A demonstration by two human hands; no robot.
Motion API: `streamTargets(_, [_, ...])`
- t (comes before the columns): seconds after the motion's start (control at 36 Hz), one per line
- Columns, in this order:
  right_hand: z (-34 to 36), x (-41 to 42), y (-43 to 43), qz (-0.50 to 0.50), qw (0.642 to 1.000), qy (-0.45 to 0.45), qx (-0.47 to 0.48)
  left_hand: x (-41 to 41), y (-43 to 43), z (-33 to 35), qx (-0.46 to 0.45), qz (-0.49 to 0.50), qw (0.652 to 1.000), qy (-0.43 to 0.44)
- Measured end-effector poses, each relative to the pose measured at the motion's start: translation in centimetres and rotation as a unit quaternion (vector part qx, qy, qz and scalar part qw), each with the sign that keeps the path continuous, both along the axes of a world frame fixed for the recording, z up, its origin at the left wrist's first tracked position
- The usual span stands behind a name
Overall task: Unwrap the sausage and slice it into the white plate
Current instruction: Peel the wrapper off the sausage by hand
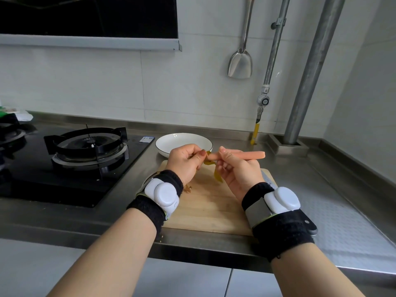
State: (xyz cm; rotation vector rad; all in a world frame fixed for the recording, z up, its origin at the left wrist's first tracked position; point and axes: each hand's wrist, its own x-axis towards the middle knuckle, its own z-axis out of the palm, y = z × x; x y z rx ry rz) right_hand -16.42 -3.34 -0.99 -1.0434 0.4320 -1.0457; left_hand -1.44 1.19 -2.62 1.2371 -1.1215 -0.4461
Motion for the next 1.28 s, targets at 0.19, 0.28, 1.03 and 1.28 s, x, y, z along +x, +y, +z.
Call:
streamTargets(0.19, [0.2,0.0,-0.1,0.021,0.999,-0.017,0.035,0.2,-0.1,0.1,-0.005,-0.026,0.998,0.053])
streamTargets(0.28, [0.1,0.0,-0.1,0.020,0.999,-0.019,0.037,0.0,0.0,0.3,-0.001,-0.020,0.998,0.055])
streamTargets(1.03, [0.5,0.0,0.4,0.010,0.998,0.024,0.059,0.7,0.3,0.9,0.061,0.185,0.979,0.060])
streamTargets(1.28, [-0.3,0.5,1.1,-0.059,0.967,0.228,-0.099,1.0,0.3,0.9,0.060,0.195,0.972,0.116])
